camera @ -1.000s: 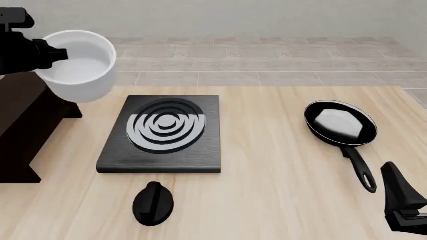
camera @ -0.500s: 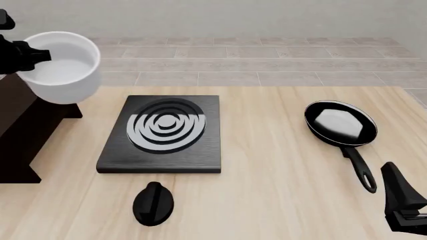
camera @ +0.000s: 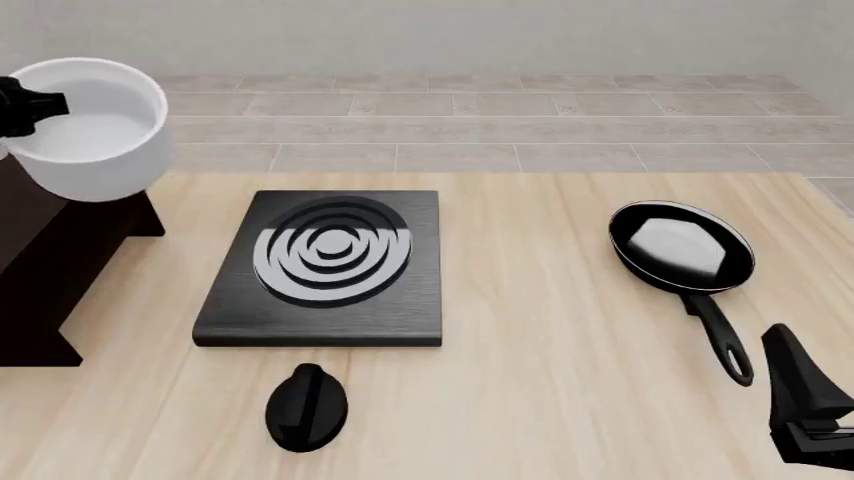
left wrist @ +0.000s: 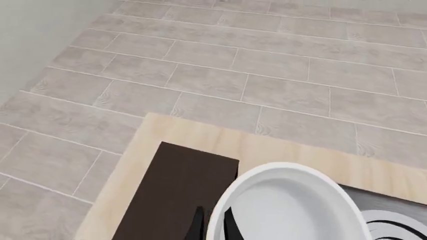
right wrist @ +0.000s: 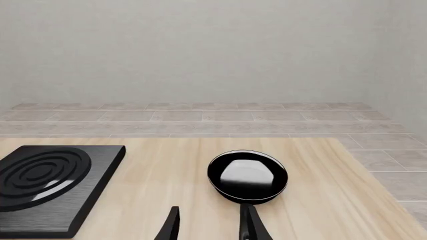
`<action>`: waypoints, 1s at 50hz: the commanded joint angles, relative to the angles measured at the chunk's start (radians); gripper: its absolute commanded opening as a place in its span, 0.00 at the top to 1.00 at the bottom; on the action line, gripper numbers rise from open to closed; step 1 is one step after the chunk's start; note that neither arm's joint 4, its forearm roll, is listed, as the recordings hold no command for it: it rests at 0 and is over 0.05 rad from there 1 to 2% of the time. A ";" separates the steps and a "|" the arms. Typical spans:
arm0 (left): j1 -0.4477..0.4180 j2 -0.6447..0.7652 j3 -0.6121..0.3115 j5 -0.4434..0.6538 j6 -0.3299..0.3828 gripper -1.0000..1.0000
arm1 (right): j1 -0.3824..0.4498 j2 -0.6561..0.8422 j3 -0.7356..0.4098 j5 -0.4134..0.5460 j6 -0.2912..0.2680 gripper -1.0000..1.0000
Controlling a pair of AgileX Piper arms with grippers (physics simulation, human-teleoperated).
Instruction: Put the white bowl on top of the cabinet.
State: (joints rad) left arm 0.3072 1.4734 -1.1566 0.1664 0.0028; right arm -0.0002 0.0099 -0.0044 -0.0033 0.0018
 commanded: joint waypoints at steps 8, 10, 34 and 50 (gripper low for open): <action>0.062 0.022 -0.031 -0.017 0.006 1.00 | 0.000 0.000 0.000 0.000 0.000 0.00; 0.074 0.024 -0.032 -0.018 0.005 1.00 | 0.000 0.000 0.000 0.000 0.000 0.00; 0.138 0.051 -0.070 -0.019 0.000 1.00 | 0.000 0.000 0.000 0.000 0.000 0.00; 0.185 0.077 -0.088 -0.024 0.004 1.00 | 0.000 0.000 0.000 0.000 0.000 0.00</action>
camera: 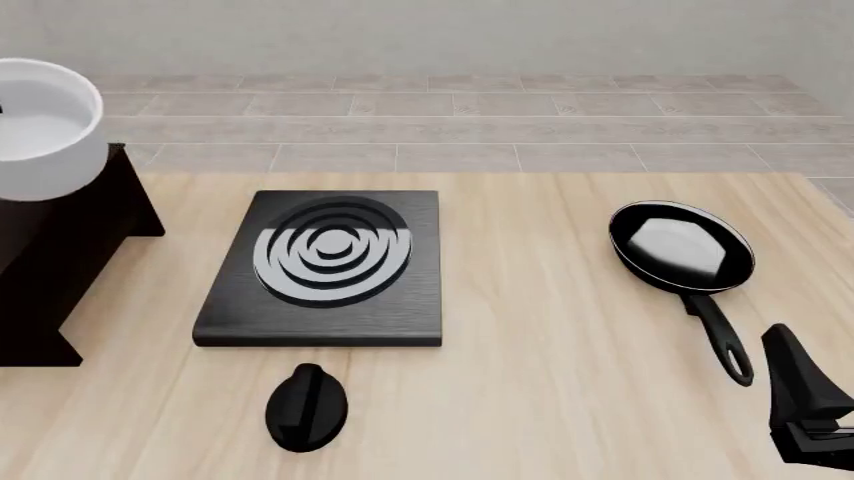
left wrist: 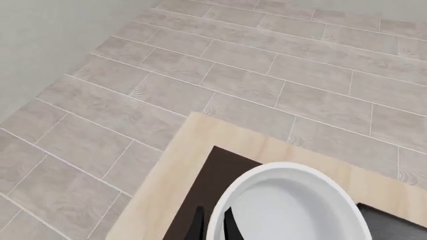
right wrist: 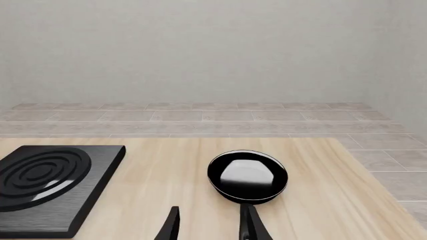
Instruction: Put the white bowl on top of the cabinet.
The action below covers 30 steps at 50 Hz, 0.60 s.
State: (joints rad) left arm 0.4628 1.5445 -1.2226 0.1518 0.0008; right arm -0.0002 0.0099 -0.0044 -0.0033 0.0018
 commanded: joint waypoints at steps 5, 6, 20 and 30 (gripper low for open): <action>0.039 0.016 -0.016 -0.017 0.009 1.00 | 0.000 0.000 0.000 0.000 0.000 0.00; 0.043 0.018 -0.017 -0.018 0.011 1.00 | 0.000 0.000 0.000 0.000 0.000 0.00; 0.074 0.048 -0.012 -0.035 0.017 1.00 | 0.000 0.000 0.000 0.000 0.000 0.00; 0.080 0.069 0.001 -0.058 0.010 1.00 | 0.000 0.000 0.000 0.000 0.000 0.00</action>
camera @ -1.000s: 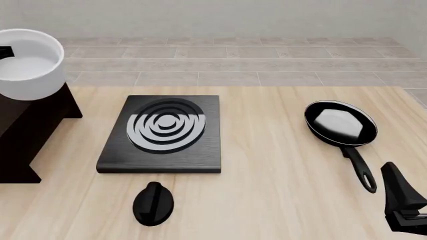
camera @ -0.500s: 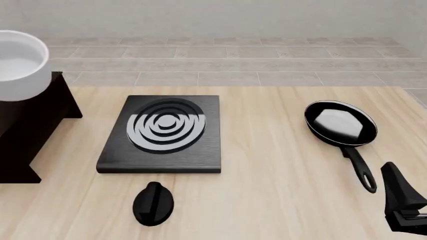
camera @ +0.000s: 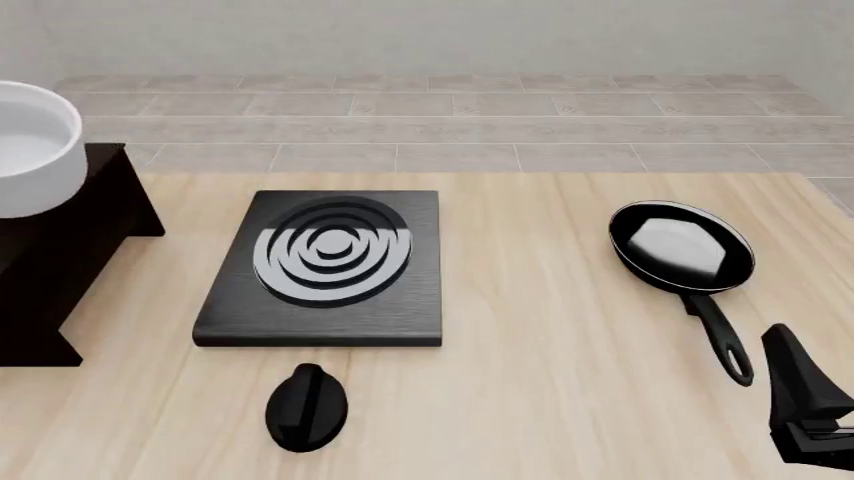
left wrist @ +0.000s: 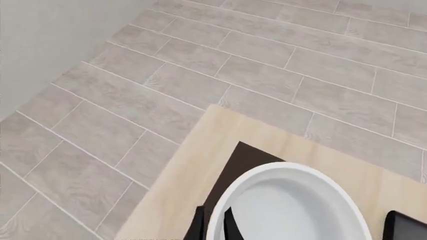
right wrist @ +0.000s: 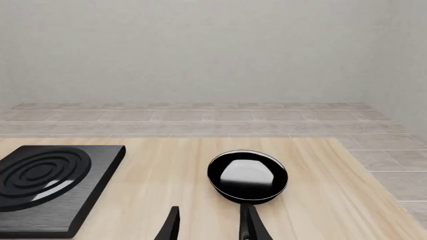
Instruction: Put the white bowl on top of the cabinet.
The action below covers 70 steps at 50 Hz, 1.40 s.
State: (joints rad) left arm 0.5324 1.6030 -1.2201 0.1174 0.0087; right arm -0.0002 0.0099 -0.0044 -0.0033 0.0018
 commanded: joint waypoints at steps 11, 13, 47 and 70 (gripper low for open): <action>0.017 0.036 0.012 -0.046 0.008 1.00 | 0.000 0.000 0.000 0.000 0.000 0.00; 0.016 0.041 0.019 -0.052 0.008 1.00 | 0.000 0.000 0.000 0.000 0.000 0.00; 0.047 0.043 0.009 -0.037 0.022 0.00 | 0.000 0.000 0.000 0.000 0.000 0.00; 0.079 -0.002 -0.052 0.038 0.042 0.00 | 0.000 0.000 0.000 0.000 0.000 0.00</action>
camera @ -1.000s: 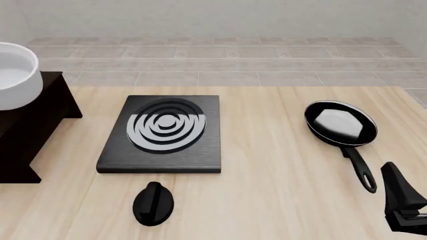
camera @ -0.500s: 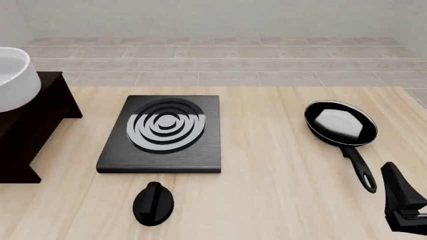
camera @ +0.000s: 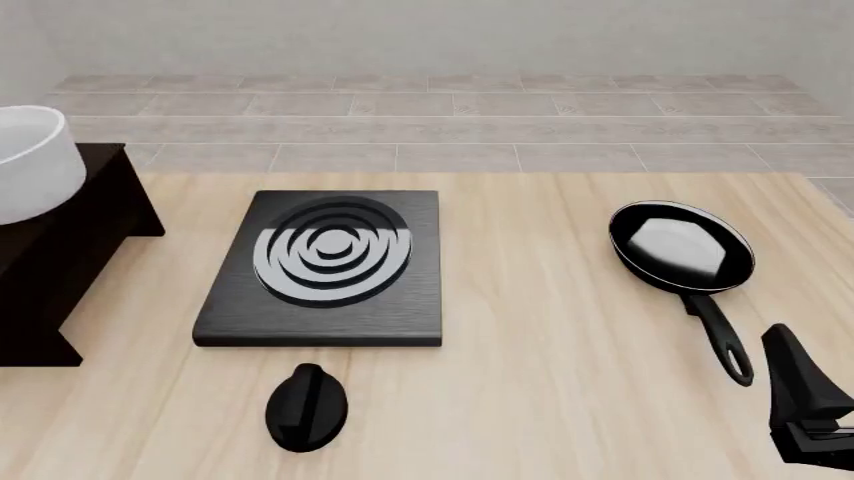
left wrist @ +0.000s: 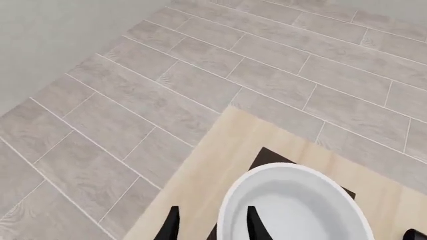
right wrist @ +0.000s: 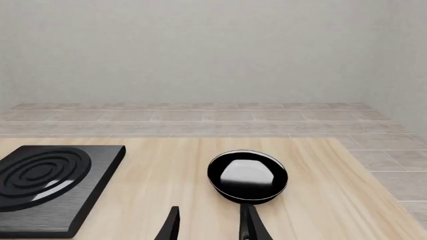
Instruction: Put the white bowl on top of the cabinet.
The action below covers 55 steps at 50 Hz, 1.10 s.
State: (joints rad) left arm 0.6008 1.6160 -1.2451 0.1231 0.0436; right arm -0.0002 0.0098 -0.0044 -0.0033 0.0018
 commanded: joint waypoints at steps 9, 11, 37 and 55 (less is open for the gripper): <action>0.009 -0.039 -0.046 0.063 0.012 0.00 | 0.000 0.000 0.000 0.000 0.000 0.00; 0.005 -0.051 -0.049 0.071 0.011 0.00 | 0.000 0.000 0.000 0.000 0.000 0.00; -0.134 -0.308 0.042 0.138 -0.026 0.00 | 0.000 0.000 0.000 0.000 0.000 0.00; -0.230 -0.468 0.215 0.109 -0.067 0.00 | 0.000 0.000 0.000 0.000 0.000 0.00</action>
State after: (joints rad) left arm 0.4214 1.2336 -1.1410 0.2574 0.0020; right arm -0.0002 0.0099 -0.0044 -0.0033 0.0017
